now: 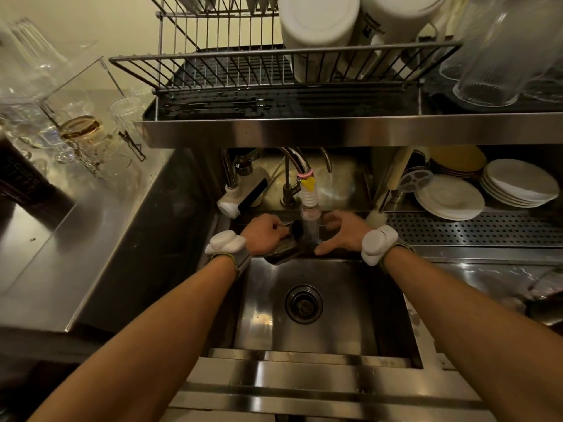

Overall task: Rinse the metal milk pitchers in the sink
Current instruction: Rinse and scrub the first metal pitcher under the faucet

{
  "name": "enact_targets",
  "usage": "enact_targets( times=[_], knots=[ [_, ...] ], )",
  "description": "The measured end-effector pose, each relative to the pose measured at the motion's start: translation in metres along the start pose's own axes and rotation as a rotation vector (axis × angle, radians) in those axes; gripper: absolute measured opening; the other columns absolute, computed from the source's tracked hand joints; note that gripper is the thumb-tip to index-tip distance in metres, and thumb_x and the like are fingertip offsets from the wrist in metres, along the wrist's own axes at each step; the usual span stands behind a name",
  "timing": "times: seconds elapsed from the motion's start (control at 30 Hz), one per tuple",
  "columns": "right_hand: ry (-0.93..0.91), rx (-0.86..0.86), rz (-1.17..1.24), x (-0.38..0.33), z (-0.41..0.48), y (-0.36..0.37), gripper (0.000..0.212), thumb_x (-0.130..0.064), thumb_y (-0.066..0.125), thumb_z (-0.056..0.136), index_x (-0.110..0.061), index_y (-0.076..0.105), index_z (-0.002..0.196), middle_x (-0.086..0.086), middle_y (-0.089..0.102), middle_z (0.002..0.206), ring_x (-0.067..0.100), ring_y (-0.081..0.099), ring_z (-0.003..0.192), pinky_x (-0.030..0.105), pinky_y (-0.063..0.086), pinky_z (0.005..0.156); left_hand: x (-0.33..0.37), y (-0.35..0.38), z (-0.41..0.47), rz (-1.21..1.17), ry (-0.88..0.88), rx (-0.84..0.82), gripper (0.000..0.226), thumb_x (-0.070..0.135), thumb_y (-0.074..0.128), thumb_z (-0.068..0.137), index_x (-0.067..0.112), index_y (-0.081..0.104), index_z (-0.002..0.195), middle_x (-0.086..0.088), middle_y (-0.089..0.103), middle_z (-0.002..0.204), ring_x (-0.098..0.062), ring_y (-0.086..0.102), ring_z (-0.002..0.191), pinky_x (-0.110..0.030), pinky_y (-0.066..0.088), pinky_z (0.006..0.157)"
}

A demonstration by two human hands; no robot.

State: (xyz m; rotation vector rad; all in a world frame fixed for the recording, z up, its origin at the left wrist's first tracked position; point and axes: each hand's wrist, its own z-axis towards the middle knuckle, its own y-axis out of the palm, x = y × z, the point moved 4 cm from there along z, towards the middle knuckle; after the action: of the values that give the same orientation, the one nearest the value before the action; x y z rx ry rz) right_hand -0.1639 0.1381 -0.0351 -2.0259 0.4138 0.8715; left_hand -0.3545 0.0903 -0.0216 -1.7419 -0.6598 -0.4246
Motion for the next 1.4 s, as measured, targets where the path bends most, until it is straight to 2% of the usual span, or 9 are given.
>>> enact_targets(
  times=[0.13,0.33,0.8,0.97,1.07,1.23,1.3,1.37,1.4],
  knots=[
    [0.033,-0.019,-0.076,-0.001,-0.008,0.002,0.095,-0.026,0.088,0.058,-0.011,0.04,0.139,0.011,0.054,0.133,0.025,0.054,0.119,0.035,0.044,0.1,0.001,-0.008,-0.009,0.224,0.007,0.054,0.024,0.033,0.057,0.087,0.022,0.055,0.066,-0.002,0.06,0.077,-0.027,0.063,0.084,-0.039,0.048,0.077],
    [0.015,-0.025,-0.108,-0.003,-0.016,0.0,0.087,-0.026,0.086,0.062,-0.011,0.043,0.137,0.009,0.056,0.13,0.023,0.055,0.117,0.029,0.044,0.095,0.022,-0.01,-0.015,0.476,0.083,0.093,0.027,0.039,0.057,0.086,0.016,0.069,0.093,-0.006,0.069,0.096,-0.027,0.063,0.094,-0.041,0.046,0.091],
    [-0.059,-0.005,-0.156,-0.011,-0.027,-0.006,0.091,-0.03,0.088,0.06,-0.011,0.044,0.137,0.009,0.058,0.128,0.024,0.057,0.114,0.03,0.046,0.092,0.052,-0.013,-0.037,0.781,0.166,0.236,0.022,0.029,0.05,0.089,0.015,0.067,0.088,-0.009,0.07,0.092,-0.03,0.063,0.093,-0.043,0.03,0.104],
    [-0.064,-0.017,-0.134,-0.002,-0.025,-0.006,0.093,-0.028,0.087,0.061,-0.011,0.04,0.139,0.011,0.057,0.129,0.026,0.056,0.115,0.032,0.046,0.093,0.028,-0.008,-0.032,0.262,-0.078,0.166,0.032,0.033,0.049,0.093,0.005,0.065,0.094,-0.017,0.066,0.104,-0.035,0.062,0.094,-0.041,0.05,0.085],
    [-0.059,-0.013,-0.106,0.006,-0.02,-0.005,0.099,-0.031,0.089,0.057,-0.013,0.037,0.14,0.011,0.056,0.129,0.026,0.056,0.114,0.03,0.045,0.09,0.019,0.006,-0.028,-0.002,-0.199,0.149,0.034,0.03,0.048,0.095,0.002,0.064,0.103,-0.019,0.064,0.112,-0.033,0.061,0.101,-0.034,0.046,0.083],
    [-0.116,0.027,0.067,0.012,-0.007,0.006,0.089,-0.03,0.092,0.05,-0.026,0.045,0.126,-0.01,0.058,0.112,0.014,0.054,0.109,0.009,0.041,0.078,0.016,0.019,-0.02,-0.456,-0.192,0.027,0.025,0.018,0.05,0.093,0.004,0.069,0.087,-0.016,0.071,0.09,-0.031,0.067,0.091,-0.04,0.051,0.086],
    [-0.117,0.046,0.183,0.012,0.001,0.015,0.098,-0.03,0.093,0.046,-0.02,0.041,0.129,-0.009,0.057,0.117,0.012,0.053,0.11,0.017,0.043,0.085,0.016,0.021,-0.016,-0.66,-0.213,-0.048,0.022,0.015,0.048,0.093,0.008,0.068,0.088,-0.007,0.071,0.076,-0.021,0.068,0.075,-0.03,0.057,0.07],
    [-0.103,0.08,0.247,0.013,0.009,0.024,0.1,-0.031,0.093,0.045,-0.014,0.042,0.129,-0.001,0.059,0.121,0.016,0.056,0.11,0.027,0.046,0.091,0.016,0.022,-0.016,-0.729,-0.254,-0.083,0.021,0.011,0.046,0.093,0.004,0.066,0.096,-0.011,0.069,0.081,-0.02,0.067,0.071,-0.02,0.055,0.055],
    [-0.099,0.105,0.261,0.013,0.014,0.027,0.096,-0.031,0.092,0.045,-0.013,0.045,0.127,0.001,0.061,0.119,0.017,0.058,0.109,0.03,0.047,0.092,0.016,0.022,-0.015,-0.72,-0.255,-0.08,0.022,0.011,0.047,0.092,0.001,0.065,0.101,-0.016,0.069,0.088,-0.022,0.067,0.075,-0.022,0.056,0.058]
  ],
)
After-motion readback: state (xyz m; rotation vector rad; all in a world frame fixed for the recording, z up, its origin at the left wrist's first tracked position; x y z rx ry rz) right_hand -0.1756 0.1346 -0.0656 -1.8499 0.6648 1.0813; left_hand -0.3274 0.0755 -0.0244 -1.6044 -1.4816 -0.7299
